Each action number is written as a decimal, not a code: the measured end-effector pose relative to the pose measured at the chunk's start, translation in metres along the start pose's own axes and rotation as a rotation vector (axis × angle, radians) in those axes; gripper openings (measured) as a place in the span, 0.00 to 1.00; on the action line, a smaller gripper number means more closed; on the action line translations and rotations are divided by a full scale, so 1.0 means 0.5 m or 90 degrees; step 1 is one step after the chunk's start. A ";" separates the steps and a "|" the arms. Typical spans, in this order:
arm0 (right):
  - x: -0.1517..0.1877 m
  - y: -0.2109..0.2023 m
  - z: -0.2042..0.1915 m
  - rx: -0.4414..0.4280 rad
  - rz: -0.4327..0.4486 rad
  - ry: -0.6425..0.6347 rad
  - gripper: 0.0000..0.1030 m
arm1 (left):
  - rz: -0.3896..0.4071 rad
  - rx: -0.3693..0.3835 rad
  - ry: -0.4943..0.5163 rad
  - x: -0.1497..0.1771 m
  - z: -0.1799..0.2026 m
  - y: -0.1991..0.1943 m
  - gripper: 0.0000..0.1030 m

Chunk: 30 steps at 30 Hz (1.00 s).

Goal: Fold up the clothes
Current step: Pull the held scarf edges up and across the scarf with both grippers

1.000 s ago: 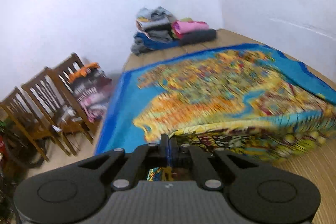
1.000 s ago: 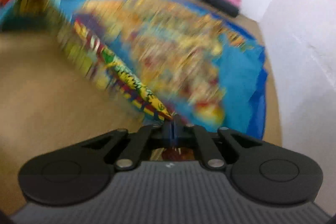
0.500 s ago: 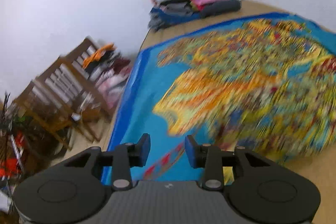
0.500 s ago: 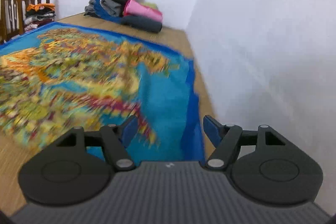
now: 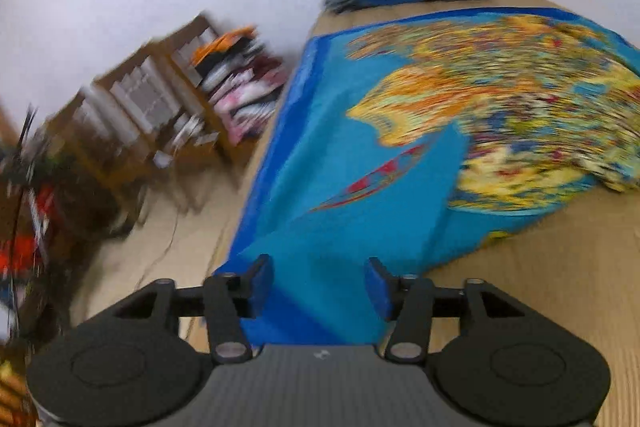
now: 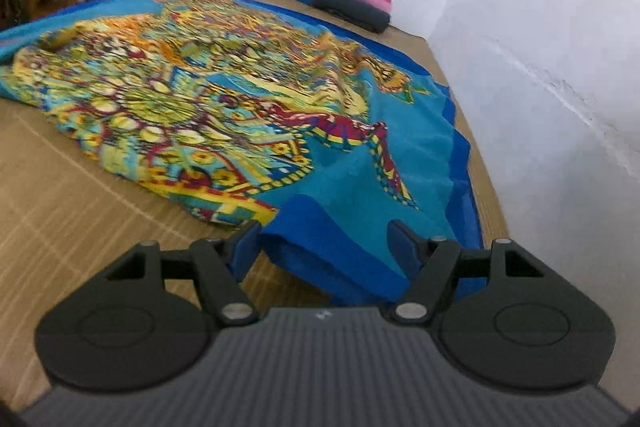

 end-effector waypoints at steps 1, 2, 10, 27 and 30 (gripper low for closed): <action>0.000 0.004 0.001 0.000 -0.001 0.001 0.69 | 0.010 0.010 0.025 -0.003 0.021 0.003 0.60; 0.000 0.007 0.001 0.000 -0.002 0.002 0.69 | 0.019 0.018 0.048 -0.007 0.041 0.007 0.60; -0.005 0.008 0.019 -0.011 0.010 0.036 0.68 | 0.024 0.031 0.076 -0.043 0.107 0.105 0.59; -0.074 -0.219 0.188 0.021 0.147 0.205 0.07 | 0.114 -0.094 -0.081 -0.137 -0.108 -0.111 0.00; -0.083 -0.321 0.241 0.053 0.182 0.227 0.07 | 0.128 -0.090 -0.100 -0.142 -0.144 -0.207 0.00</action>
Point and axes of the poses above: each gripper's, at about its wrist camera, not at the fingertips, and y roughly the way its jaws point, z to its right, x to its underside, the point moved 1 cm from there along y, roughly the way its jaws point, and after that the axes turned 14 degrees about z, right-handed, at the moved point
